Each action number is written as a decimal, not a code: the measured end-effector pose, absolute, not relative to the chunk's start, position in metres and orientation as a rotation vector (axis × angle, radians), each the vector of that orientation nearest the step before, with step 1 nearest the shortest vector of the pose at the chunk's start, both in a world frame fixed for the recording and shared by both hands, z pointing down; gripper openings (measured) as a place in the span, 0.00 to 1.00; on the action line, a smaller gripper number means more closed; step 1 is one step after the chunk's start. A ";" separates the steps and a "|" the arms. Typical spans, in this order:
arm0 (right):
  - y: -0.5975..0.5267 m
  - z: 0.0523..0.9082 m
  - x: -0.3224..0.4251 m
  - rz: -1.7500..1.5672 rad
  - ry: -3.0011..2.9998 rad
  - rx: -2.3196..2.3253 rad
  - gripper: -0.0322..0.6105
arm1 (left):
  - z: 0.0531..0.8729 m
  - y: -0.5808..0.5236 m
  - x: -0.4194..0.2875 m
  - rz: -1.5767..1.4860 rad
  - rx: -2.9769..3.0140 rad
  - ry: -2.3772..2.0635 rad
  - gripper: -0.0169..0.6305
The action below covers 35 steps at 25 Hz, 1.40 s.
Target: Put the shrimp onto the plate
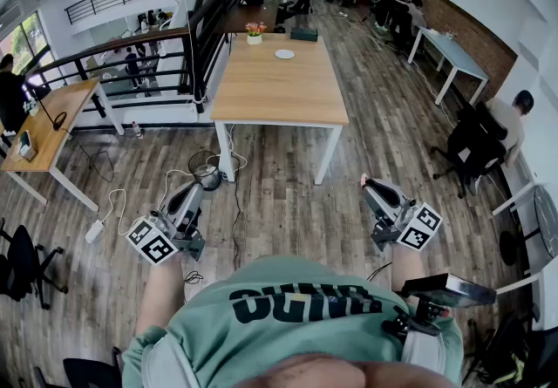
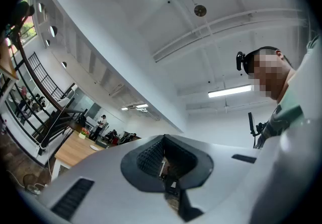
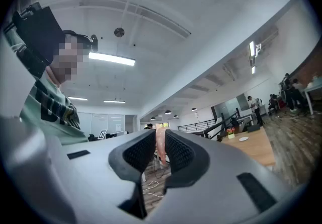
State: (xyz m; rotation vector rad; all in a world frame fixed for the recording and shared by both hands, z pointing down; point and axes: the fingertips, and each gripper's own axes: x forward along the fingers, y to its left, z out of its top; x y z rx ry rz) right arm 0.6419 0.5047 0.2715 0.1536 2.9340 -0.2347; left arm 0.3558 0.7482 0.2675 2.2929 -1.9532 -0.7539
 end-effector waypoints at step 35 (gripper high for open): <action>0.491 0.260 0.663 -0.193 2.921 0.083 0.15 | 0.255 0.714 0.370 -0.748 2.376 -1.857 0.03</action>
